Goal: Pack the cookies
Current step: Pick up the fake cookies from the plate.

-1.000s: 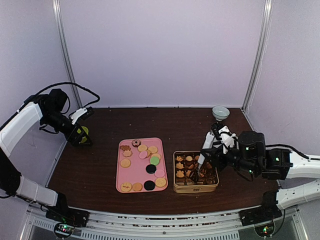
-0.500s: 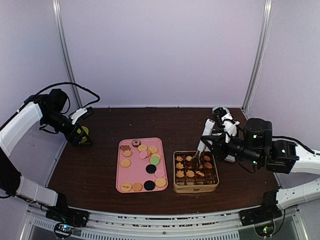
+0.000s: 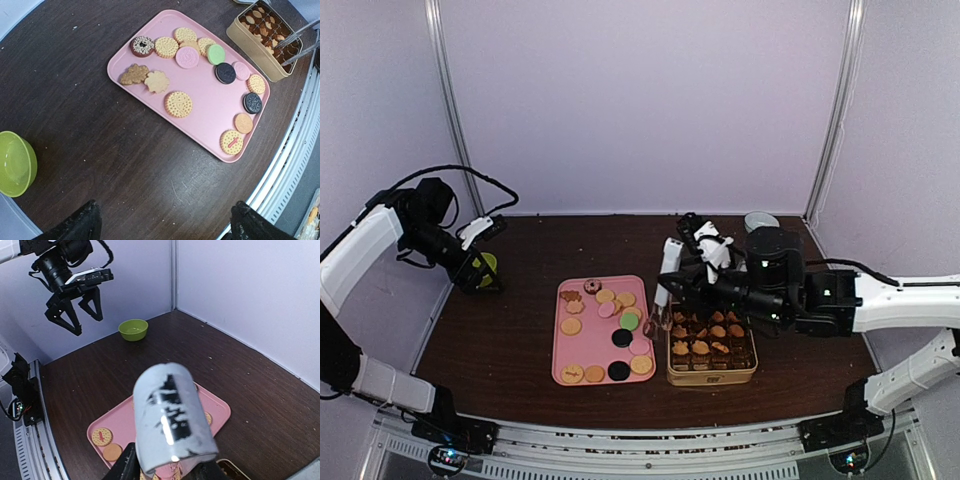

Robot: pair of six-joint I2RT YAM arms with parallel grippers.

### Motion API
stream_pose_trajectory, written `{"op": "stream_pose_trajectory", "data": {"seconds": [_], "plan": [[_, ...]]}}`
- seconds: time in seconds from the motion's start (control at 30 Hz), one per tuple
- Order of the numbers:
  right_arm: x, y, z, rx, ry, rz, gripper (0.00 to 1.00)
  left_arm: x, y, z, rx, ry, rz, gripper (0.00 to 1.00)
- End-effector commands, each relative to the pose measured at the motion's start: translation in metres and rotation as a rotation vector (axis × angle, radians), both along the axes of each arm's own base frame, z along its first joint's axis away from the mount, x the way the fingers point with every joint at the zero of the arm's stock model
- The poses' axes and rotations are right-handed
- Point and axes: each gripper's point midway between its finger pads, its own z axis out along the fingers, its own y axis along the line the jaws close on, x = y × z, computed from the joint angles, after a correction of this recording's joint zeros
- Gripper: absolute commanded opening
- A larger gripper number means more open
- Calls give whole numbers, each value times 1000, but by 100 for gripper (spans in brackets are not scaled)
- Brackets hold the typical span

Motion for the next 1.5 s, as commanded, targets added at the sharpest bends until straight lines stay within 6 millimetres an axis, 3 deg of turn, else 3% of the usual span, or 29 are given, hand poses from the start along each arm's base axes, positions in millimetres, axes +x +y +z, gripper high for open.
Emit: {"op": "stream_pose_trajectory", "data": {"seconds": [0.0,0.23,0.43,0.83,1.47], "plan": [[-16,57,34,132,-53,139,34,-7,7,5,20,-28,2,93],[-35,133,14,122,-40,272,35,-13,14,-1,48,-12,12,93],[-34,156,-13,92,-21,296,35,-16,18,-1,60,-14,14,93],[-22,160,-44,36,-38,245,38,-15,17,0,56,-9,12,93],[-23,141,-78,-22,10,217,38,-12,15,4,44,-7,5,93]]}}
